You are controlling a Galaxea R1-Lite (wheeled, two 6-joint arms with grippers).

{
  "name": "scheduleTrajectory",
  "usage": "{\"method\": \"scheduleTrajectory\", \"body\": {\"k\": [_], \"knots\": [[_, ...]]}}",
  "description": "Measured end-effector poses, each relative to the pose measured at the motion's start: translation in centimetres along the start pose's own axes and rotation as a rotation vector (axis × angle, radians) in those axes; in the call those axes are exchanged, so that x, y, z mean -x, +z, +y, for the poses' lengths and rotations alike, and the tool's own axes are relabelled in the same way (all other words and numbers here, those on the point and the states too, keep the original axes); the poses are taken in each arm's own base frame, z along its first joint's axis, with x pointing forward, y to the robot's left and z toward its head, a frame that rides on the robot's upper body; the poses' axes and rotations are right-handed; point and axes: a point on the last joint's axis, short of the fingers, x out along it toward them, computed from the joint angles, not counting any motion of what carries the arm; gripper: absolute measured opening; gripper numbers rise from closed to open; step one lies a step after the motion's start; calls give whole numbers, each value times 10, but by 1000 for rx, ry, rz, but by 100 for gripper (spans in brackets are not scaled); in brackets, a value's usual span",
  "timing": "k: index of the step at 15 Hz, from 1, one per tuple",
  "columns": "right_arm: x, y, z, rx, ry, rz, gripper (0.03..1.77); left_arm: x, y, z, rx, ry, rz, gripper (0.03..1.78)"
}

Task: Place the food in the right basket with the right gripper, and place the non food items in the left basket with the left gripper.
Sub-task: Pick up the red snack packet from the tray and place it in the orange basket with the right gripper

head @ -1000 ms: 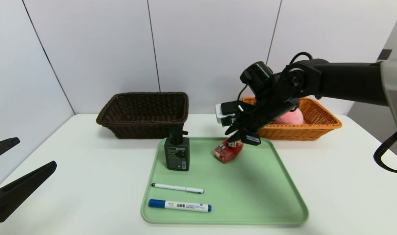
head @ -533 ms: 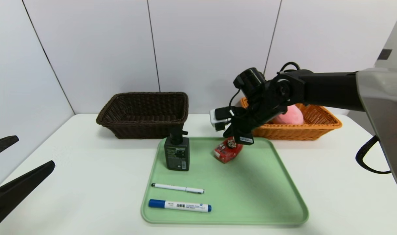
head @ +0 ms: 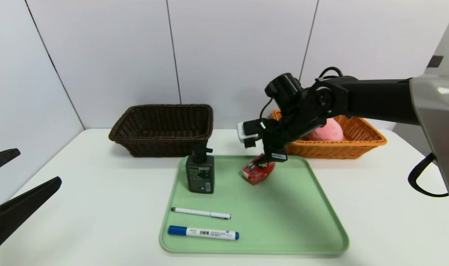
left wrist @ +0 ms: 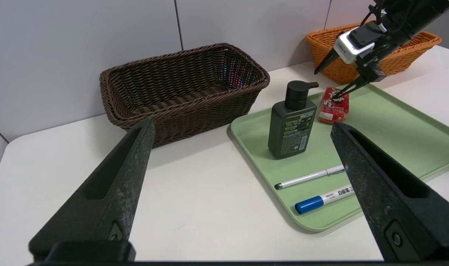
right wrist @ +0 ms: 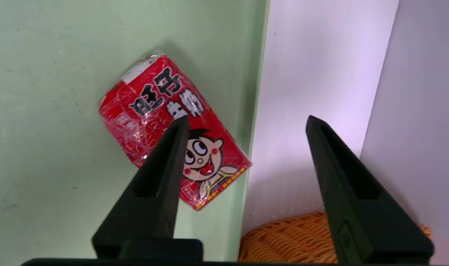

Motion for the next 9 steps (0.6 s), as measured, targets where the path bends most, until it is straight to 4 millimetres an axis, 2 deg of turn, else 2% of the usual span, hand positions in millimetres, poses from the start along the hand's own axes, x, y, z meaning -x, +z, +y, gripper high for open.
{"method": "scheduleTrajectory", "body": {"k": [4,9], "knots": [[4,1,8,17,69,20,137,0,-1,0,2,0,1,169],[10,1,16,44,143,45,153,0,-1,0,2,0,1,169]]}}
